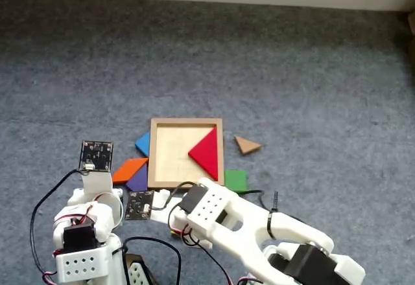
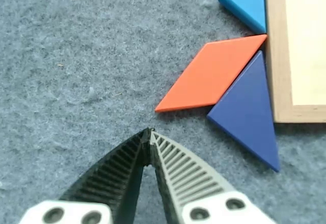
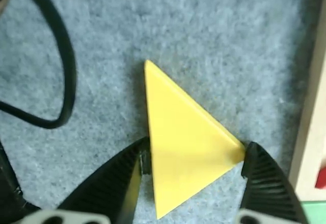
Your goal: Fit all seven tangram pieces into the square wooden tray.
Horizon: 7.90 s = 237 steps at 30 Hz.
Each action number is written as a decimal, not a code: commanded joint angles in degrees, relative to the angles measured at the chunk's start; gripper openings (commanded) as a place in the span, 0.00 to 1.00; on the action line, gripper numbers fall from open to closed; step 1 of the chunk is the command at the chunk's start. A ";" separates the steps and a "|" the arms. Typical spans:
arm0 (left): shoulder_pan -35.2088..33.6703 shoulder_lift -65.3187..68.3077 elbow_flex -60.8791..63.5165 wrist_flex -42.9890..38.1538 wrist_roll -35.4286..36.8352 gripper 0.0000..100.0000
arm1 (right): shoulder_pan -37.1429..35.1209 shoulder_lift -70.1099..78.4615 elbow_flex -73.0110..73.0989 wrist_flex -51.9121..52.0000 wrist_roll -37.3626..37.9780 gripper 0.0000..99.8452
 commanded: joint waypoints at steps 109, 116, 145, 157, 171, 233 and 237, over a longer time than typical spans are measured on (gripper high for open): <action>-0.48 -2.68 1.19 0.26 -0.53 0.01 | 1.45 -0.84 -2.77 5.93 -8.44 0.03; -0.48 -2.68 1.19 0.26 -0.53 0.01 | 4.35 -0.84 -7.43 8.66 -8.26 0.01; -0.48 -2.68 1.19 0.26 -0.53 0.01 | 25.36 1.98 -21.67 -17.19 18.11 0.01; -0.48 -2.68 1.19 0.26 -0.53 0.01 | 27.12 19.21 -21.76 -37.85 24.53 0.01; -0.48 -2.68 1.19 0.26 -0.53 0.01 | 26.24 20.09 -24.31 -44.70 25.32 0.01; -0.48 -2.68 1.19 0.26 -0.53 0.01 | 29.85 21.14 -15.25 -46.29 -6.59 0.01; -0.48 -2.68 1.19 0.26 -0.53 0.01 | 30.55 19.56 -14.81 -46.11 -0.79 0.01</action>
